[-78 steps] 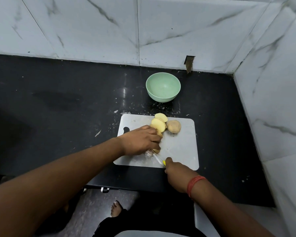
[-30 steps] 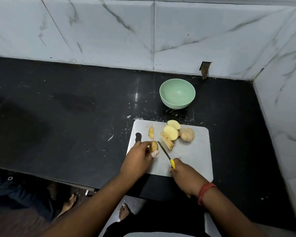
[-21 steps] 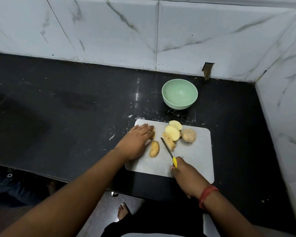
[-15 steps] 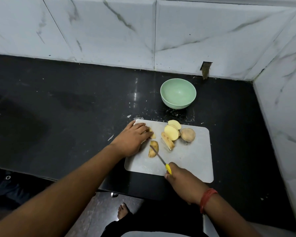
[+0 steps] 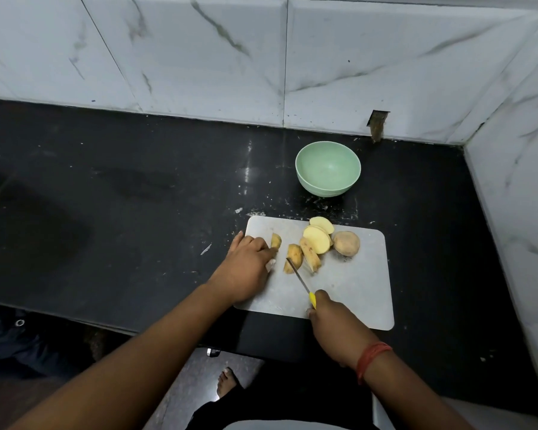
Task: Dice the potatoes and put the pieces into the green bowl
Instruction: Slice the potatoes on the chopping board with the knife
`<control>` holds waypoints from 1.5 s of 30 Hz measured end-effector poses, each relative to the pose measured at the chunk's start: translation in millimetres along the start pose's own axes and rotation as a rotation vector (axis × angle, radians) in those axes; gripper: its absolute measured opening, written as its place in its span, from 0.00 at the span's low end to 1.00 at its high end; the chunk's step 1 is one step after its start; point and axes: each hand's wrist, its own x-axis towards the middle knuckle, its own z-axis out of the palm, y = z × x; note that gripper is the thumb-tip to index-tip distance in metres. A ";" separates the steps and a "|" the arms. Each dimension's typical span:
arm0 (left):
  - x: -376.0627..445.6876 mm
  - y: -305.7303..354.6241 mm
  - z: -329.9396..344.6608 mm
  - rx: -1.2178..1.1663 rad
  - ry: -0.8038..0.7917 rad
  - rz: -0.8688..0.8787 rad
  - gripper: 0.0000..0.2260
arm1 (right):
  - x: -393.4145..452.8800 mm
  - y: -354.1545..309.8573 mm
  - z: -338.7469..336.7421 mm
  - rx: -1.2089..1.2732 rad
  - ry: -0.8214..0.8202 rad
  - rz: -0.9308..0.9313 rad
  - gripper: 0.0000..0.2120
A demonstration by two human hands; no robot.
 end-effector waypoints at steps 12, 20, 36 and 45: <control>-2.3 -24.7 -6.7 0.070 -0.029 0.139 0.24 | 20.5 -44.9 -14.5 0.321 -0.098 0.120 0.17; -1.5 -1.2 -2.6 -0.041 0.065 0.045 0.20 | 28.6 -50.2 -9.0 0.265 -0.033 0.141 0.16; 13.3 -12.9 0.7 -0.031 -0.042 0.274 0.18 | 16.1 -34.8 -15.2 0.412 0.091 0.118 0.08; 31.2 -12.7 -2.2 -0.119 0.021 0.301 0.13 | 14.5 -34.7 -18.8 0.414 0.082 0.094 0.08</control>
